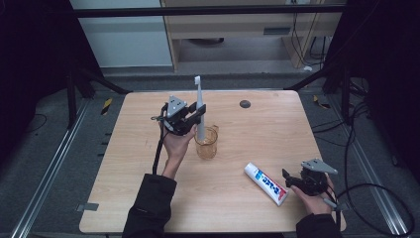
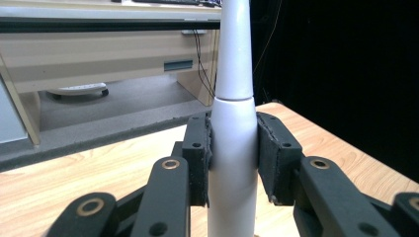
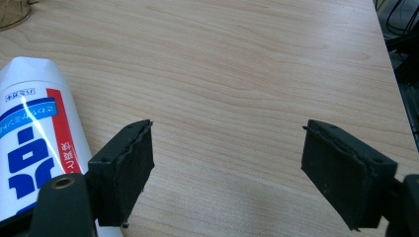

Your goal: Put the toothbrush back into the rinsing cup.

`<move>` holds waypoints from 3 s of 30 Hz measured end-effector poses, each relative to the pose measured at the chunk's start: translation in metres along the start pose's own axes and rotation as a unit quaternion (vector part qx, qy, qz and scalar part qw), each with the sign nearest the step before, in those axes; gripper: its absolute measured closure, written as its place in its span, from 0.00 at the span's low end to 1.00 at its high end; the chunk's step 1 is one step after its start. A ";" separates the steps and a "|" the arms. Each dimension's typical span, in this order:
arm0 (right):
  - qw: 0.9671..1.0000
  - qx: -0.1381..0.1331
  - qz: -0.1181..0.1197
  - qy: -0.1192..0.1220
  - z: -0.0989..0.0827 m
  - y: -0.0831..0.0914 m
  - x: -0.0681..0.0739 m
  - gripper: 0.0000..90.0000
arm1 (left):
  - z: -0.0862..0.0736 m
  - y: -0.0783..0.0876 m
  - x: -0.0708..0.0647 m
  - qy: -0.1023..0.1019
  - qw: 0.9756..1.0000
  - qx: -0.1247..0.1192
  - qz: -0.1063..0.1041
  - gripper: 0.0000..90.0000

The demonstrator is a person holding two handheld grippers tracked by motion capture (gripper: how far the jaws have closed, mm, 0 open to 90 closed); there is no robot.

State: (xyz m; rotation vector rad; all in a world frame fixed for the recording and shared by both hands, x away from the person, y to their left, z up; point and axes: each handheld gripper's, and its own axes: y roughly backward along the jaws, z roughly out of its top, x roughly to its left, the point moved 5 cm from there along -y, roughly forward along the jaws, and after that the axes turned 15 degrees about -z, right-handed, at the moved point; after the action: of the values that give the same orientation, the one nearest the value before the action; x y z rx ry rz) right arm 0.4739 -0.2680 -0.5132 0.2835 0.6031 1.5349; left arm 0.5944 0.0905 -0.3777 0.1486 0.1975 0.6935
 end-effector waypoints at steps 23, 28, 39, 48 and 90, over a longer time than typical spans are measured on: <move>1.000 -0.003 -0.002 0.003 0.000 0.000 0.000 0.23 | -0.051 -0.003 -0.002 -0.005 1.000 0.028 -0.006 0.75; 1.000 -0.002 -0.002 0.003 0.000 -0.001 0.001 0.23 | -0.062 -0.002 -0.002 -0.005 0.999 0.035 -0.005 0.75; 1.000 -0.002 -0.003 0.006 0.000 -0.001 0.001 0.23 | -0.075 0.001 -0.002 -0.008 0.999 0.043 -0.008 0.75; 1.000 -0.001 -0.001 0.004 0.000 -0.001 0.002 0.22 | -0.077 0.007 -0.003 -0.004 0.999 0.041 -0.006 0.74; 1.000 -0.022 0.014 -0.002 0.012 0.015 0.008 0.21 | -0.103 0.097 -0.014 -0.031 0.990 0.134 0.016 0.46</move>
State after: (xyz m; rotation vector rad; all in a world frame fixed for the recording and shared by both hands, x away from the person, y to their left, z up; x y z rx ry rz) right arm 0.4671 -0.2568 -0.4970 0.2620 0.5625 1.5718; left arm 0.5005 0.1627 -0.4566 0.4298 0.2288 0.6908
